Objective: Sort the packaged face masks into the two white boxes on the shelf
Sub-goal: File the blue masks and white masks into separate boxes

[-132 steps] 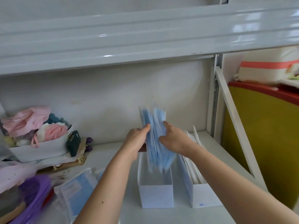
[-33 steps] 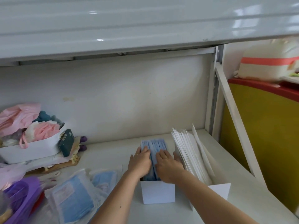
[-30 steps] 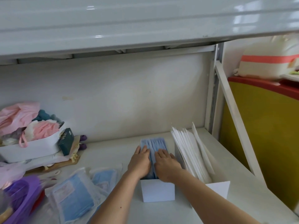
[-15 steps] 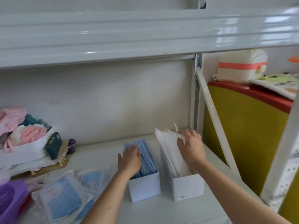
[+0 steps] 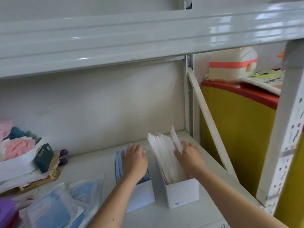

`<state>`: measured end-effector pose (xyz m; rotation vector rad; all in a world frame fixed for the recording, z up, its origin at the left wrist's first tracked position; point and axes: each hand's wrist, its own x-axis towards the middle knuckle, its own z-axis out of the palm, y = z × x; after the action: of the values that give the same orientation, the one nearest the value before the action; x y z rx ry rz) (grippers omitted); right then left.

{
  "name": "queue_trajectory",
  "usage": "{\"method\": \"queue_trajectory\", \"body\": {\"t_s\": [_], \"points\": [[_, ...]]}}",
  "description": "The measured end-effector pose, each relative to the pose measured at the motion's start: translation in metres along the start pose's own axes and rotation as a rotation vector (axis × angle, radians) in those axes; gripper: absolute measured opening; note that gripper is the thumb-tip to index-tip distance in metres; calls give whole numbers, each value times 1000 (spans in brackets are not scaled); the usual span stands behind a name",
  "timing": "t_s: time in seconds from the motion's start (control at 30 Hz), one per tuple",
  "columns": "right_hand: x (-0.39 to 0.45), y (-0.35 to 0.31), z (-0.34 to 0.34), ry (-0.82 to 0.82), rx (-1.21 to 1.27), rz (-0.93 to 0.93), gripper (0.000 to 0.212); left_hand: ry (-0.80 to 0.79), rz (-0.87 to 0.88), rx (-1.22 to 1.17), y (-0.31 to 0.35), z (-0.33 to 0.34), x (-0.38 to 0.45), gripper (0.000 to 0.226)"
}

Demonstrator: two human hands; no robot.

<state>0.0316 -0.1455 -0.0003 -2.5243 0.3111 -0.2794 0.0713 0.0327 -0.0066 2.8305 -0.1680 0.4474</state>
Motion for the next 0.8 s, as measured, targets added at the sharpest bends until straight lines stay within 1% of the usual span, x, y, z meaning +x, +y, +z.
{"method": "queue_trajectory", "body": {"t_s": [0.03, 0.07, 0.13, 0.2, 0.27, 0.33, 0.4, 0.47, 0.5, 0.53, 0.6, 0.63, 0.7, 0.73, 0.8], "points": [[1, 0, 0, -59, -50, 7, 33, 14, 18, -69, 13, 1, 0, 29], [2, 1, 0, -82, -99, -4, 28, -4, 18, -139, 25, 2, -2, 28], [4, 0, -2, -41, -137, -22, 24, -56, -13, -218, 44, 3, -3, 33], [7, -4, -8, 8, -69, -27, 21, -51, -32, -240, 53, 7, -1, 35], [9, -10, -10, -14, -15, -9, 25, -38, -39, -312, 56, 11, 3, 33], [9, -12, -8, -148, -47, 7, 28, -60, -59, -469, 58, 16, 4, 33], [5, -13, -5, -264, -65, 20, 26, -90, -112, -614, 61, 17, 4, 32], [2, -13, -2, -355, 85, 71, 24, -125, -209, -777, 64, 16, 3, 31], [2, -13, 0, -381, 151, 96, 29, -140, -291, -874, 64, 13, 4, 29], [4, -12, 3, -395, 176, 97, 43, -176, -394, -994, 66, 9, 7, 27], [9, -6, 14, -387, 136, 62, 80, -305, -582, -1286, 71, -1, 10, 23], [10, -3, 18, -386, 120, 50, 91, -364, -639, -1381, 73, -6, 12, 26], [23, 12, 39, -362, 122, 48, 95, -440, -652, -1415, 81, -14, 13, 38], [19, 10, 36, -332, 119, 50, 92, -449, -643, -1402, 84, -15, 11, 43], [9, 3, 26, -282, 137, 60, 82, -448, -634, -1406, 88, -18, 6, 43]]}}
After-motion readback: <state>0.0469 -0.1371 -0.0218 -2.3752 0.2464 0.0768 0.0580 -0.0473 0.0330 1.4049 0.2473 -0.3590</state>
